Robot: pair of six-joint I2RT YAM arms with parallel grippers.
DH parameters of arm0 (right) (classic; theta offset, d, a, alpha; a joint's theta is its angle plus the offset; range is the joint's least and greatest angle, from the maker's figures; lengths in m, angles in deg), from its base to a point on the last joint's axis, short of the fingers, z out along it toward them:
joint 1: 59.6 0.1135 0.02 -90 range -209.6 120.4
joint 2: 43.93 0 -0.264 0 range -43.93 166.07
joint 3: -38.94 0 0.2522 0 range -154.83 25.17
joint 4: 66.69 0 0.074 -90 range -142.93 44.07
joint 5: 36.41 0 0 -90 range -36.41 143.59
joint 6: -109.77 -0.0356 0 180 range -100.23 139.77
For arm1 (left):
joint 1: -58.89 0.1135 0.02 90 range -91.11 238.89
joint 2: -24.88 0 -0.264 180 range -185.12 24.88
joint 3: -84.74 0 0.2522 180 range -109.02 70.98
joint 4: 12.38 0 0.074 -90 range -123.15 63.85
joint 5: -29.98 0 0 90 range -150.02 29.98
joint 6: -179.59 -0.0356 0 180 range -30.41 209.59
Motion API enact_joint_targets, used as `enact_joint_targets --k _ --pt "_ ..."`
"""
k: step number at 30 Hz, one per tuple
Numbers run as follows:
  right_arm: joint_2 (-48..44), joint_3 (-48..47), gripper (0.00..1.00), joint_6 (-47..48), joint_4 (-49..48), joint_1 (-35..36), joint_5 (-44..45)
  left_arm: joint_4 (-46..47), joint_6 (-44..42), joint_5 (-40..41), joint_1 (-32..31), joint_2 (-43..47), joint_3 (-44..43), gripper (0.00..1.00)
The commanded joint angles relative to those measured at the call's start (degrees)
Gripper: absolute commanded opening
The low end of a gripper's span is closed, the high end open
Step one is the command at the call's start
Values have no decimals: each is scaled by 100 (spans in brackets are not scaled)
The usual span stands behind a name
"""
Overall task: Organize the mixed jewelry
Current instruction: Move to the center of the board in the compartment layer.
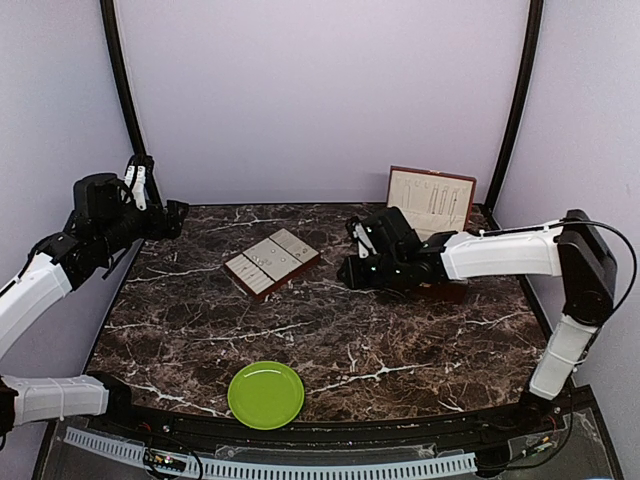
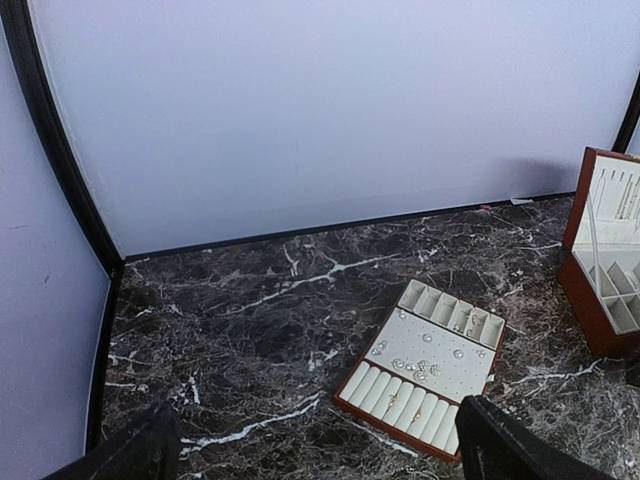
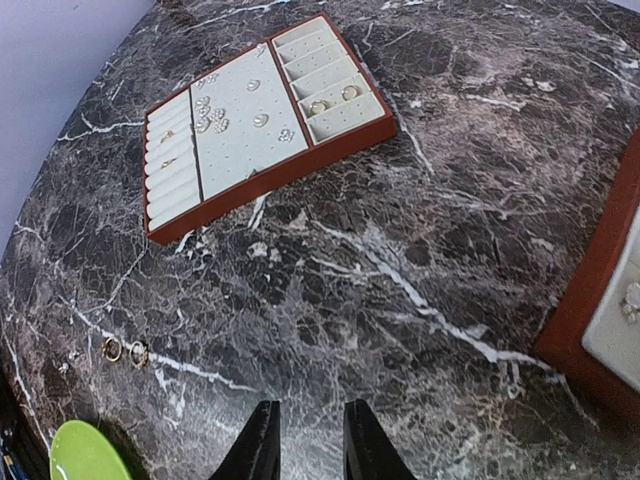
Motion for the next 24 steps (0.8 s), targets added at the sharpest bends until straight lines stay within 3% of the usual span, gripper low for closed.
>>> enact_joint_targets --k 1,8,15,24 --pt "626 -940 23 345 307 40 96 142 -68 45 -19 28 44 99" --pt "1843 -2498 22 796 949 -3 342 123 -34 -60 -19 161 18 99" --pt "3033 -4022 20 788 1302 -292 30 135 10 -160 -19 333 9 99" --pt "3928 -5221 20 936 1680 -672 -272 115 91 -337 -19 389 -26 99"
